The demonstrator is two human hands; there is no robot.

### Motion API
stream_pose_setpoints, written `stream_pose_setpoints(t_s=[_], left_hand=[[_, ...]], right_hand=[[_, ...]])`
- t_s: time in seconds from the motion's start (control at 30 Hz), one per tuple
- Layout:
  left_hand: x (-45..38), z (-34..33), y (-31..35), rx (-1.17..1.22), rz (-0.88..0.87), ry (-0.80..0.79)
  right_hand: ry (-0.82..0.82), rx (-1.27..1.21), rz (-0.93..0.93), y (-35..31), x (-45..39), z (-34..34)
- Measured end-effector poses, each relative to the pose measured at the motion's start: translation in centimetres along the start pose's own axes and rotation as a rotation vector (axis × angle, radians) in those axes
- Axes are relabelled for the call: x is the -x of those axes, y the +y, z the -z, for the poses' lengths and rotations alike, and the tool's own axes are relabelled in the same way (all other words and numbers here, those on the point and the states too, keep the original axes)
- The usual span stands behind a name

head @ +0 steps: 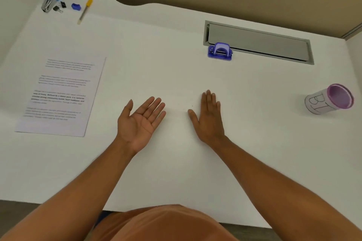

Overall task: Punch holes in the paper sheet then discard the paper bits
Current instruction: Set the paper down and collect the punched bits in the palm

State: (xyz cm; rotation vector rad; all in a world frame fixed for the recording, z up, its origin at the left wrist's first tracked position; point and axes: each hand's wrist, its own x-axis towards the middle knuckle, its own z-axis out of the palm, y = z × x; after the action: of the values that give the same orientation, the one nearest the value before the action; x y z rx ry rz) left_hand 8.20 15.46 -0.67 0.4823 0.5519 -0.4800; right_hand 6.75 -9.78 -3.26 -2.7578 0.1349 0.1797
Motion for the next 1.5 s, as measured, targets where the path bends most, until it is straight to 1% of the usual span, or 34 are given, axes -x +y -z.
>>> stream_pose_setpoints(t_s=[0.13,0.23,0.27,0.37,0.4,0.43,0.53,0.57,0.63,0.73,0.8,0.93,1.03,1.1,1.27,1.37,1.43,1.5], left_hand=[[-0.9,-0.4,-0.6,0.023,-0.010,-0.006],[-1.6,-0.6,-0.7,0.025,-0.018,0.007],[-1.8,-0.6,-0.7,0.028,-0.024,0.013],[-2.4,-0.8,-0.6,0.038,-0.038,0.011],[-2.6,-0.8,-0.6,0.040,-0.040,0.012],[-2.8,-0.9,-0.6,0.038,-0.042,0.014],[-3.6,-1.1,-0.6,0.042,-0.037,-0.004],[-3.8,-1.2,-0.7,0.049,-0.030,-0.015],[-4.2,-1.5,-0.8,0.055,-0.008,-0.045],[-4.7,-1.9,-1.2,0.068,0.035,-0.109],[-5.1,-2.2,-1.6,0.074,0.073,-0.166],[-5.8,-2.7,-2.6,0.105,0.160,-0.261],[-6.2,-2.7,-3.3,0.100,0.194,-0.288],[-6.5,-2.4,-3.5,0.099,0.204,-0.289],[-6.7,-2.1,-3.6,0.092,0.202,-0.295],[-6.7,-2.1,-3.8,0.092,0.204,-0.306],[-6.8,-2.2,-4.0,0.093,0.197,-0.303],[-6.8,-2.4,-4.1,0.095,0.186,-0.295]], right_hand=[[-0.063,-0.008,0.230,-2.1,-0.8,-1.1],[-0.104,0.043,0.428,-1.7,0.0,-1.3],[-0.078,0.051,0.479,-1.3,0.2,-1.1],[0.105,0.074,0.572,-0.4,-0.6,-0.6],[0.121,0.069,0.592,-0.4,-1.2,-0.4],[0.088,0.070,0.620,-0.6,-1.8,-0.2],[-0.102,0.150,0.736,-1.0,-2.7,0.0],[-0.134,0.179,0.763,-0.8,-2.6,0.1],[-0.135,0.203,0.780,0.4,-1.8,0.7],[-0.106,0.191,0.744,2.5,0.1,2.1],[-0.132,0.170,0.691,3.5,1.0,2.8],[-0.225,0.056,0.483,3.2,2.1,3.4],[-0.197,0.039,0.391,2.0,2.3,3.0],[-0.186,0.010,0.368,1.3,2.1,2.9],[-0.013,-0.033,0.399,0.6,1.2,2.6],[-0.004,-0.011,0.375,0.0,0.6,2.5],[0.018,-0.062,0.295,-0.5,0.5,2.5],[0.022,-0.193,0.098,-1.1,0.5,2.8]])
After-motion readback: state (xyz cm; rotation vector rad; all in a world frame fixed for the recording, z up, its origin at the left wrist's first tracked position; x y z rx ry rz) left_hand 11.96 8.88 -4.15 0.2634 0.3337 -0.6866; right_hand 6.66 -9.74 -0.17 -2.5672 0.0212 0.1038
